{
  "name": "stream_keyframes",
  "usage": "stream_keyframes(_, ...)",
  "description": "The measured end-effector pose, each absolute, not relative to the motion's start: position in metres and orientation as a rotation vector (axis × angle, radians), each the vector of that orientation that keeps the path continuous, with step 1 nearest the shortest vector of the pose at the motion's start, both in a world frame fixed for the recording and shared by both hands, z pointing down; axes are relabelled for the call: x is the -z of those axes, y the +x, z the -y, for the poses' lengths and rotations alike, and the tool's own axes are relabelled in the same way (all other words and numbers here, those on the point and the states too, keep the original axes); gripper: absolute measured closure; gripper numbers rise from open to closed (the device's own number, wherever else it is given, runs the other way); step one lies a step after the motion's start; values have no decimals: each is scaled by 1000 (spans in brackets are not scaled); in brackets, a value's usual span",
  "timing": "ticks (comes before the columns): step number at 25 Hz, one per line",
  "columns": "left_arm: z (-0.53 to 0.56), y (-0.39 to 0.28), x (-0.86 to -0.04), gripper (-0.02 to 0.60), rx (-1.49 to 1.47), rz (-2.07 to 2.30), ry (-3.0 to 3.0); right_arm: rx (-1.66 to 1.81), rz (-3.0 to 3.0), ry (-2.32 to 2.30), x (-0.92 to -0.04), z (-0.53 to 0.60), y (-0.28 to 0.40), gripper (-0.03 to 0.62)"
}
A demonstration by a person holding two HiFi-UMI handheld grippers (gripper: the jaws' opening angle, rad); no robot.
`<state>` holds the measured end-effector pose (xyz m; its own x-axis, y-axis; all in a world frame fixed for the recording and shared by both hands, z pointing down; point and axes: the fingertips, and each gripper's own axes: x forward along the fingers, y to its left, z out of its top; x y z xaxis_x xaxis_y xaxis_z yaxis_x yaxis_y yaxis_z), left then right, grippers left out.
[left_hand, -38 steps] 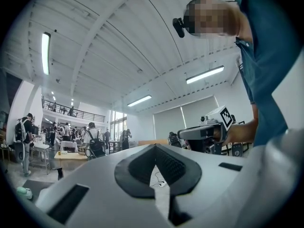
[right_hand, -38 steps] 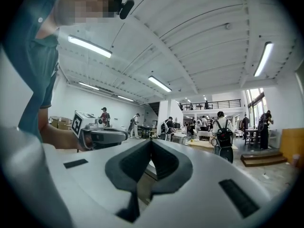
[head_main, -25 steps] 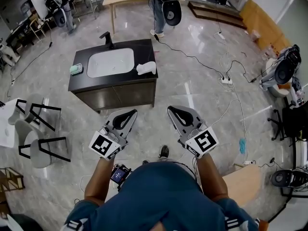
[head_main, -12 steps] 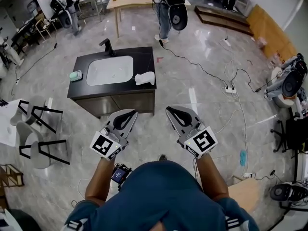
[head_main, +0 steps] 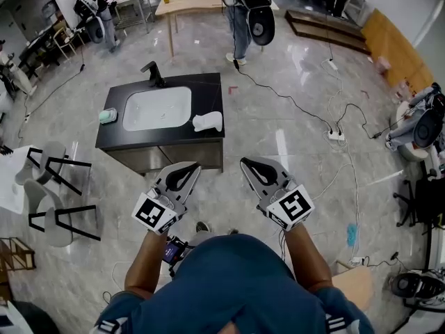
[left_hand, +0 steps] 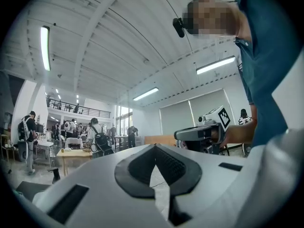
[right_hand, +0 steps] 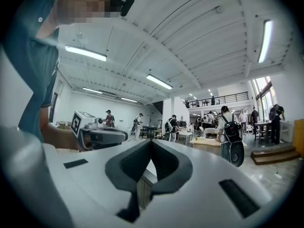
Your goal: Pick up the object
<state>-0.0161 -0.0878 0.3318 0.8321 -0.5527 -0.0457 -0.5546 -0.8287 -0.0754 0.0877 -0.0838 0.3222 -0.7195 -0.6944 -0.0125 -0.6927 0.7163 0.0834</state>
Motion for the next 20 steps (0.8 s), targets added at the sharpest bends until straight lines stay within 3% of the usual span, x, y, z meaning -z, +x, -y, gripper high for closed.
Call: stream_keyframes(20,178,-74,-328,578,-57,-755,-2971,119,2823,1295,-318,168,31,580)
